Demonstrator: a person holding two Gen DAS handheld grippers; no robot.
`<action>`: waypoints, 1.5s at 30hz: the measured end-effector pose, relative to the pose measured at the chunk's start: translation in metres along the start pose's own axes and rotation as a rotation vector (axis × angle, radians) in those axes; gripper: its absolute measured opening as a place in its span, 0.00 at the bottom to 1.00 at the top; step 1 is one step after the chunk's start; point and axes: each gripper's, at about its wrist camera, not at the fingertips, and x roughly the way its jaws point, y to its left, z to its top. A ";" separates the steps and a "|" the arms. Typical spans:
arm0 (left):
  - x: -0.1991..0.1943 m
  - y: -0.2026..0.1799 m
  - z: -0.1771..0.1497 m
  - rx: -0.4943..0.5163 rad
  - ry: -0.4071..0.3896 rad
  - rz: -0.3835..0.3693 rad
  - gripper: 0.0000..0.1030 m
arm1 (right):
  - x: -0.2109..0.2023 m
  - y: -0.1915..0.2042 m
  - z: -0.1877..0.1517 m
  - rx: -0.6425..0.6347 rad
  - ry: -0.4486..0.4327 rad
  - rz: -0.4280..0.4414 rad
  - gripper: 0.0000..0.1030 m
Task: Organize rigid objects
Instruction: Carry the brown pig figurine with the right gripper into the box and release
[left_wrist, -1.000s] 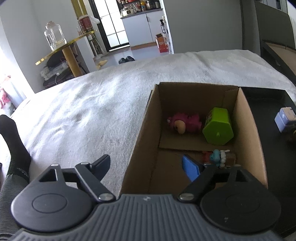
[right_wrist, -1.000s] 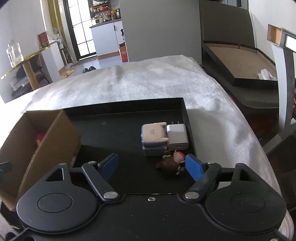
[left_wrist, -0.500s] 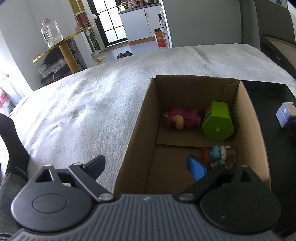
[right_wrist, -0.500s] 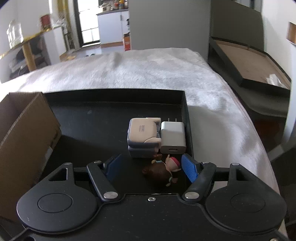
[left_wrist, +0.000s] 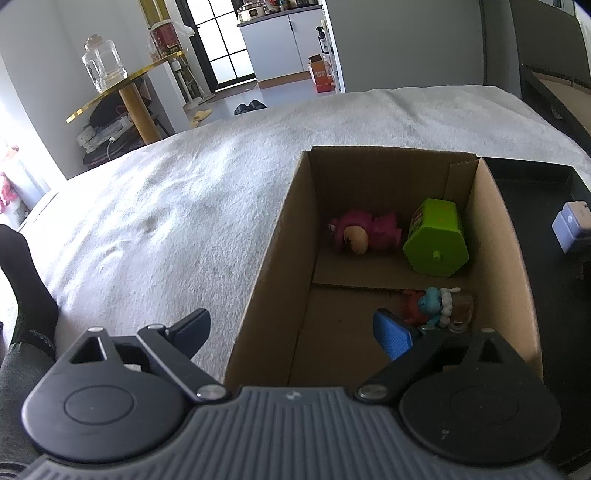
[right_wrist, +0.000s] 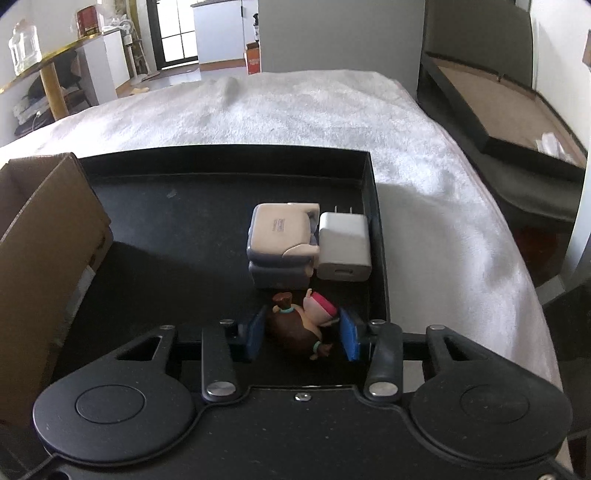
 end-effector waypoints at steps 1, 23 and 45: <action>0.000 0.000 0.000 -0.001 -0.001 -0.001 0.91 | -0.002 0.001 -0.002 -0.005 0.001 0.002 0.41; -0.006 0.015 -0.006 -0.053 -0.020 -0.027 0.91 | -0.058 0.049 0.017 -0.029 -0.074 0.095 0.40; -0.011 0.020 -0.012 -0.089 -0.058 -0.102 0.56 | -0.091 0.107 0.044 -0.103 -0.178 0.158 0.41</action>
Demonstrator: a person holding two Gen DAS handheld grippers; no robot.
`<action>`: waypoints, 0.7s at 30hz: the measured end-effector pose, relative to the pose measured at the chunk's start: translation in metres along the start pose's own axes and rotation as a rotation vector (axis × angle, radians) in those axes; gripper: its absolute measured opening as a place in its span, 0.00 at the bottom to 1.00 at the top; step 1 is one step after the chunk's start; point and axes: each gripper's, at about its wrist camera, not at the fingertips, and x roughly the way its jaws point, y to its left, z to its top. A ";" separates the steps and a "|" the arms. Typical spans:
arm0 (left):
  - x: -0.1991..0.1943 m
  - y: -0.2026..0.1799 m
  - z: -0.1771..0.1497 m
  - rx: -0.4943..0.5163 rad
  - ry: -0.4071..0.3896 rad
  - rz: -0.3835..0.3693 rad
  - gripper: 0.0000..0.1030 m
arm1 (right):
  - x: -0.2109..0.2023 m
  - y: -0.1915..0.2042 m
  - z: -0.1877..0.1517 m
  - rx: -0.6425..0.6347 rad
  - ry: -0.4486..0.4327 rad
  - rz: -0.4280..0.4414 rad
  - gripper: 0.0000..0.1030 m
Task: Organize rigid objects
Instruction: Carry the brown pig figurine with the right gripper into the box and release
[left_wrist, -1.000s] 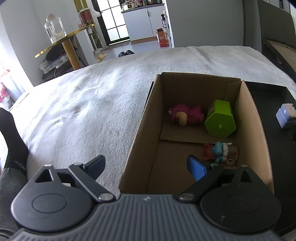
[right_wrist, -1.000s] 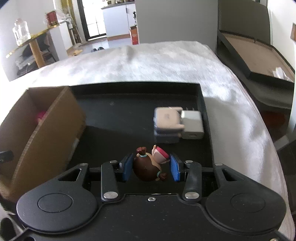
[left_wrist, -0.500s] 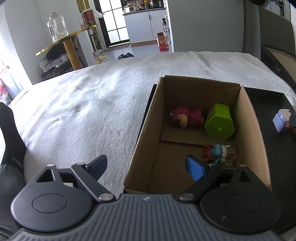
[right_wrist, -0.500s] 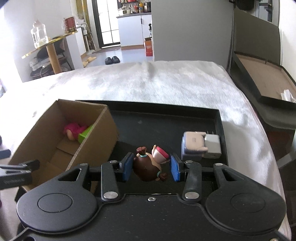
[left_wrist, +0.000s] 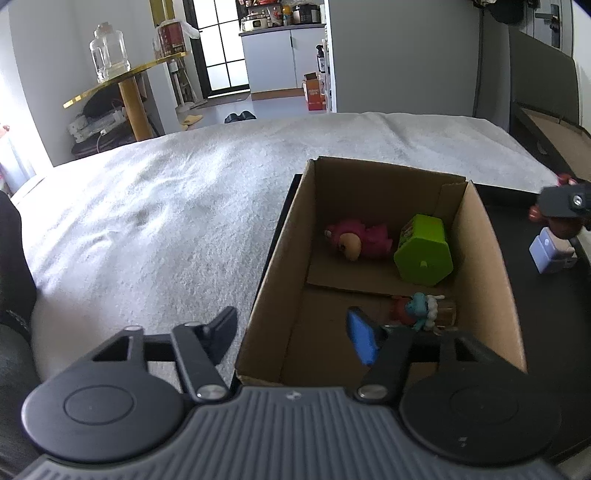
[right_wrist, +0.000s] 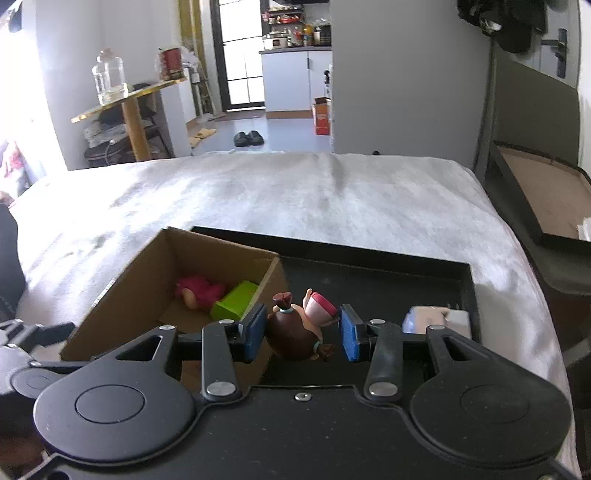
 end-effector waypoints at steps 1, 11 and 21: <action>0.000 0.001 0.000 -0.005 0.000 -0.003 0.54 | 0.001 0.003 0.001 -0.004 -0.002 0.005 0.41; 0.001 0.013 -0.001 -0.046 -0.006 0.004 0.28 | 0.012 0.036 0.003 -0.057 0.009 0.052 0.41; 0.004 0.026 -0.001 -0.089 0.005 -0.022 0.16 | 0.035 0.063 0.003 -0.104 0.050 0.073 0.41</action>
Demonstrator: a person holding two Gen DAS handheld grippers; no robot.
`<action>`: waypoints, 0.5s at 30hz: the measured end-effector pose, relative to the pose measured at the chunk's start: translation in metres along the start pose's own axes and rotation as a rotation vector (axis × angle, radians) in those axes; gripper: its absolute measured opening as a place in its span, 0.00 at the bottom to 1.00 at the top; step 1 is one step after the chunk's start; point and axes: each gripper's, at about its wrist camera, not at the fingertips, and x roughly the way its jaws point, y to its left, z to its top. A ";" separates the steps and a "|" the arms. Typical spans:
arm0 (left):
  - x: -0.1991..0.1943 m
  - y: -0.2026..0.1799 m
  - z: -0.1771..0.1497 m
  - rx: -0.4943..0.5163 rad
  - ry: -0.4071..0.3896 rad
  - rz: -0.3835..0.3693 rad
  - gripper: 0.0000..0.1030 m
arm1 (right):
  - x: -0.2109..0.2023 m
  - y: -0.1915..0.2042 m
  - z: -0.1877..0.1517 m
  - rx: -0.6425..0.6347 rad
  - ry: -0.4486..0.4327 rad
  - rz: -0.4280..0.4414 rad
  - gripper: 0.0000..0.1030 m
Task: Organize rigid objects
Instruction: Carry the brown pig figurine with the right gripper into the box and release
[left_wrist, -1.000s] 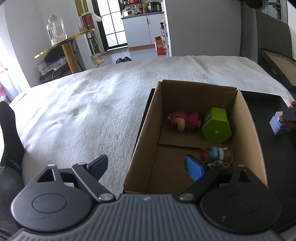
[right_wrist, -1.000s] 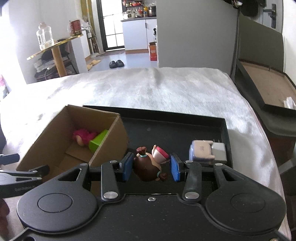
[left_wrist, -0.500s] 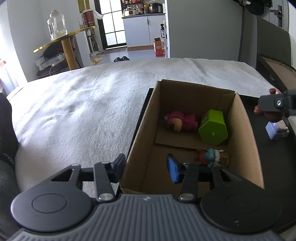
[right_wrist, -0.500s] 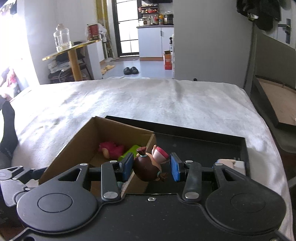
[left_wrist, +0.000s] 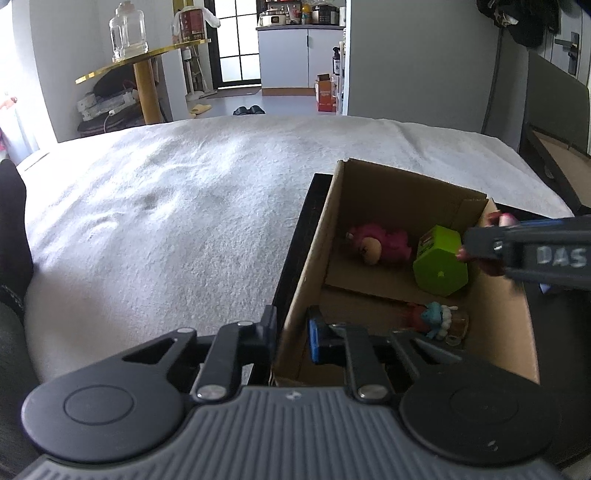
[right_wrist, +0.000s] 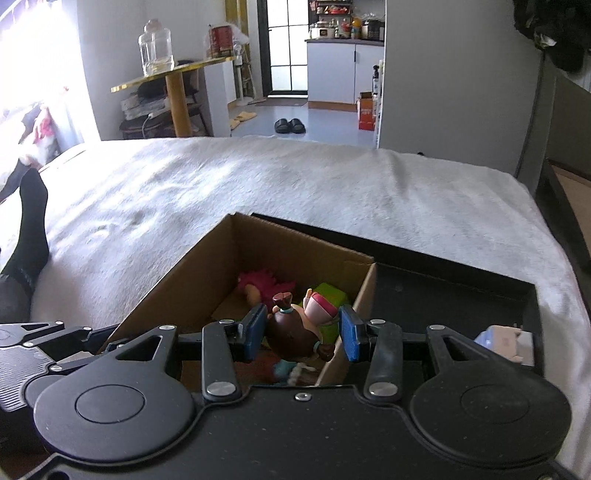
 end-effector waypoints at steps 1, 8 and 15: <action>0.000 0.000 0.000 0.000 0.000 0.000 0.16 | 0.002 0.002 0.000 -0.002 0.003 0.000 0.41; 0.001 0.000 0.001 -0.006 0.006 -0.004 0.16 | 0.010 0.010 0.006 -0.003 -0.006 0.010 0.45; 0.000 -0.003 0.002 0.005 0.006 0.009 0.16 | 0.003 0.002 0.001 0.016 0.006 -0.001 0.45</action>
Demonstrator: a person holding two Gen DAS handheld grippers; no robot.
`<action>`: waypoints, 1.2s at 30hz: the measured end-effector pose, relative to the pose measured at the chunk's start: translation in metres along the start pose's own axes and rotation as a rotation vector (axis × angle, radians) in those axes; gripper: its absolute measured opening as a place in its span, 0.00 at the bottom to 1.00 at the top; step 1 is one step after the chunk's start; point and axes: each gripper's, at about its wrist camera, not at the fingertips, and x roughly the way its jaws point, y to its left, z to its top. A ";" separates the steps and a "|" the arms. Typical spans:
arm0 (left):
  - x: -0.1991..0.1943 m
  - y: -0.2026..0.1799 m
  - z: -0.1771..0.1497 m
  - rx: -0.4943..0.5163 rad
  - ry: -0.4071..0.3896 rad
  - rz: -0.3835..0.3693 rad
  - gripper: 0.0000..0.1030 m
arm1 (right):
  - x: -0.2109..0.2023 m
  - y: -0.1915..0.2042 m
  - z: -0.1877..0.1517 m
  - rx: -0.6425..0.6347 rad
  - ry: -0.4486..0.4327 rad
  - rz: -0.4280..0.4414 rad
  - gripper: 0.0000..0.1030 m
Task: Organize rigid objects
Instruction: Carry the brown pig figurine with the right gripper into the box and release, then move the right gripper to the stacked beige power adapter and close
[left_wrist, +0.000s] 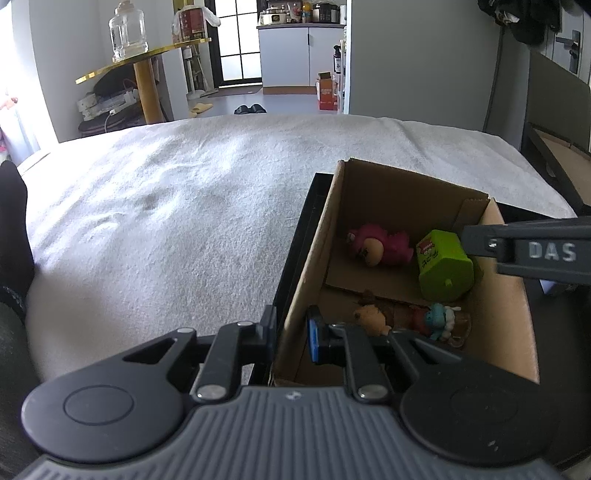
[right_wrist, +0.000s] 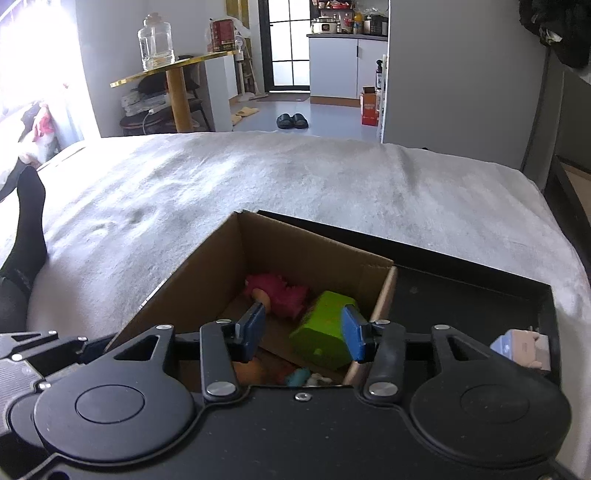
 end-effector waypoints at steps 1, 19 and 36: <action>0.000 0.000 0.000 0.000 0.001 0.000 0.16 | -0.001 -0.002 0.000 0.007 0.002 -0.001 0.45; -0.002 -0.010 0.002 0.055 0.028 0.080 0.60 | -0.038 -0.053 -0.020 0.082 -0.028 -0.114 0.81; -0.010 -0.033 0.003 0.135 0.006 0.092 0.77 | -0.056 -0.102 -0.044 0.178 -0.020 -0.153 0.92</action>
